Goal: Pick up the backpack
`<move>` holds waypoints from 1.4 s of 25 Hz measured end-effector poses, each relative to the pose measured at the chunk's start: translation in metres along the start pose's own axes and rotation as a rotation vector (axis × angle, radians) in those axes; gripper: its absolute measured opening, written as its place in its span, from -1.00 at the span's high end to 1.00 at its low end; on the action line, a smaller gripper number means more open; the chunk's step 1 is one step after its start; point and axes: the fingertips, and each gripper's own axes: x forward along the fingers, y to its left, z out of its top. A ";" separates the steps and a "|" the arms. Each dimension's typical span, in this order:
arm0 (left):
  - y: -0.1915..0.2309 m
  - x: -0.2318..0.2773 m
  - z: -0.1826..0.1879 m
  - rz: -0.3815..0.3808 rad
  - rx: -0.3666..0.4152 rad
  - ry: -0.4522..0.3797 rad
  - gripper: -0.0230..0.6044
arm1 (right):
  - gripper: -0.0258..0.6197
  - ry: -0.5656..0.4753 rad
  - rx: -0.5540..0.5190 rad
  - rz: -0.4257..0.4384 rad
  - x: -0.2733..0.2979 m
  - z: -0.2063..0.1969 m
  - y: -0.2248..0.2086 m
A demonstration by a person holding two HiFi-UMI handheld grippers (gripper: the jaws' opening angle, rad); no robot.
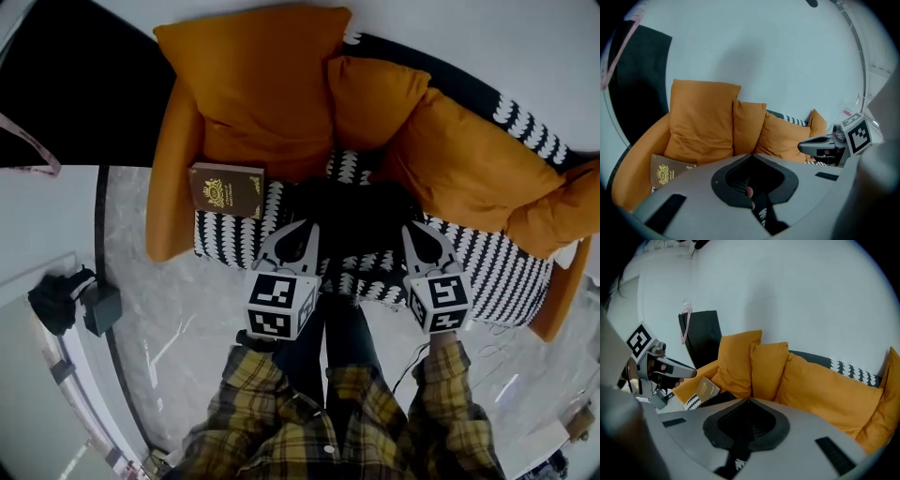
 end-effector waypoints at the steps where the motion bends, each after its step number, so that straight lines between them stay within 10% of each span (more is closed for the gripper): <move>1: 0.003 0.003 -0.008 -0.004 -0.013 0.008 0.85 | 0.87 0.009 -0.012 0.003 0.005 -0.004 0.000; 16: 0.036 0.031 -0.077 0.081 -0.117 0.147 0.85 | 0.86 0.118 -0.077 0.002 0.032 -0.049 0.004; 26: 0.047 0.044 -0.113 0.101 -0.110 0.221 0.18 | 0.21 0.145 -0.128 -0.067 0.033 -0.062 -0.007; 35: 0.052 0.063 -0.159 0.091 -0.100 0.336 0.15 | 0.03 0.212 -0.039 -0.096 0.048 -0.095 -0.027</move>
